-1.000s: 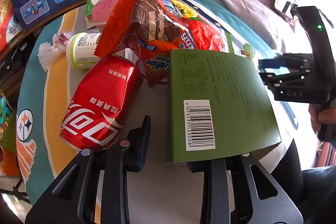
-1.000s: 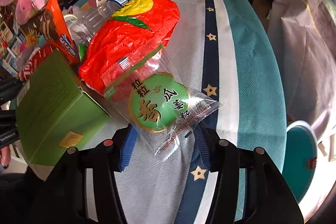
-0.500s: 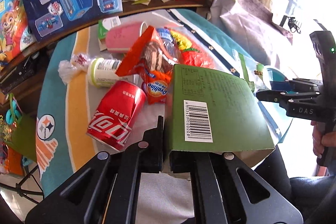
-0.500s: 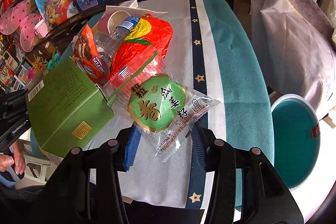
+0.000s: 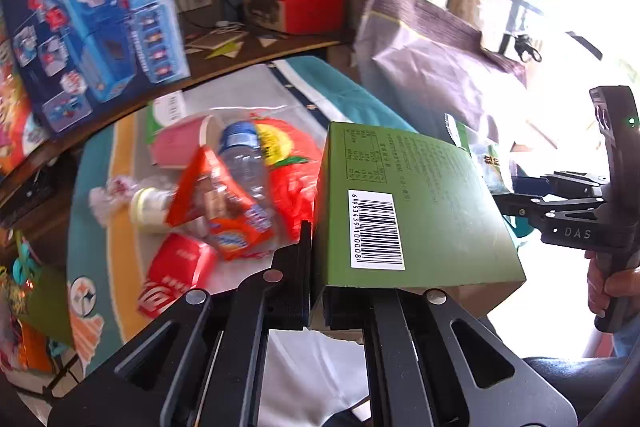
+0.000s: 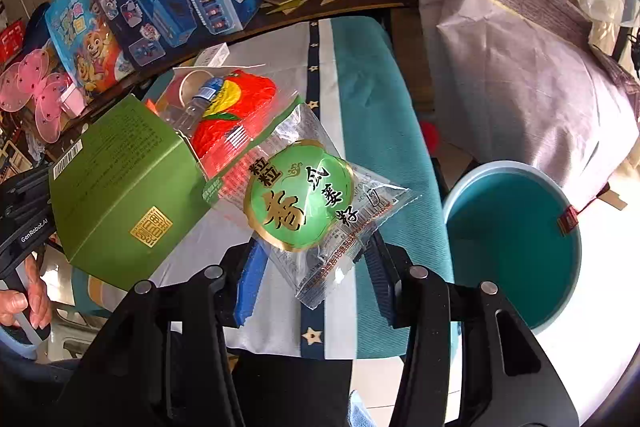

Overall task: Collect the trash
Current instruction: 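Carry both items over the teal bin and open both grippers to drop them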

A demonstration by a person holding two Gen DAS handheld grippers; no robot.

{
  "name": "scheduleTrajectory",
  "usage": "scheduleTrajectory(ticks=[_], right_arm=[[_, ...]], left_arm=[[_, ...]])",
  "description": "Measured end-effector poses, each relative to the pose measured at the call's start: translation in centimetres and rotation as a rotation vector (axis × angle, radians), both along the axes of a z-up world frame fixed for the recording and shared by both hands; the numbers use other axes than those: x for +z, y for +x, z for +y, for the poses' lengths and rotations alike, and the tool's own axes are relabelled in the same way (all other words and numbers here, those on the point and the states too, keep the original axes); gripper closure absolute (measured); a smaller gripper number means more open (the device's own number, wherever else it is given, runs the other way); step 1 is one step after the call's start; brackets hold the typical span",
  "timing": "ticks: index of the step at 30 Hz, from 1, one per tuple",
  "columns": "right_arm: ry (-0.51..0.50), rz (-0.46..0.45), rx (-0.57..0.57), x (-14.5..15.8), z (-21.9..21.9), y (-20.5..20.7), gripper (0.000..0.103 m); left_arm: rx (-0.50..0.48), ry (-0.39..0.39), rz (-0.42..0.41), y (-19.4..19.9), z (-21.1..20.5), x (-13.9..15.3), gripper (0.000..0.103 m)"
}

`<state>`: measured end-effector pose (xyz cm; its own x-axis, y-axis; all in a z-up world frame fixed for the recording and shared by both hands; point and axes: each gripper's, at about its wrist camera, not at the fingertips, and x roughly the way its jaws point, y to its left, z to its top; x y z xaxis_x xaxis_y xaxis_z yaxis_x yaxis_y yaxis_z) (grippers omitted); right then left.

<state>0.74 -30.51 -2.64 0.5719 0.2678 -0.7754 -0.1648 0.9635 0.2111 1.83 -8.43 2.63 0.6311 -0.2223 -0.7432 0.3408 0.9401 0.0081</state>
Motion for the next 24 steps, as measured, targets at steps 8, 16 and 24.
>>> scheduleTrajectory(ticks=[8, 16, 24], right_arm=[[-0.004, 0.041, -0.155, -1.8, -8.1, -0.3, 0.058], [-0.011, 0.103, -0.324, -3.1, -17.7, -2.1, 0.058], [-0.010, 0.138, -0.374, -4.0, -21.0, -1.8, 0.057]], left_arm=[[-0.156, 0.058, 0.057, 3.8, -9.1, -2.5, 0.098], [-0.302, 0.111, 0.105, 6.5, -18.1, -5.2, 0.098], [-0.430, 0.144, 0.150, 8.1, -26.1, -8.4, 0.094]])
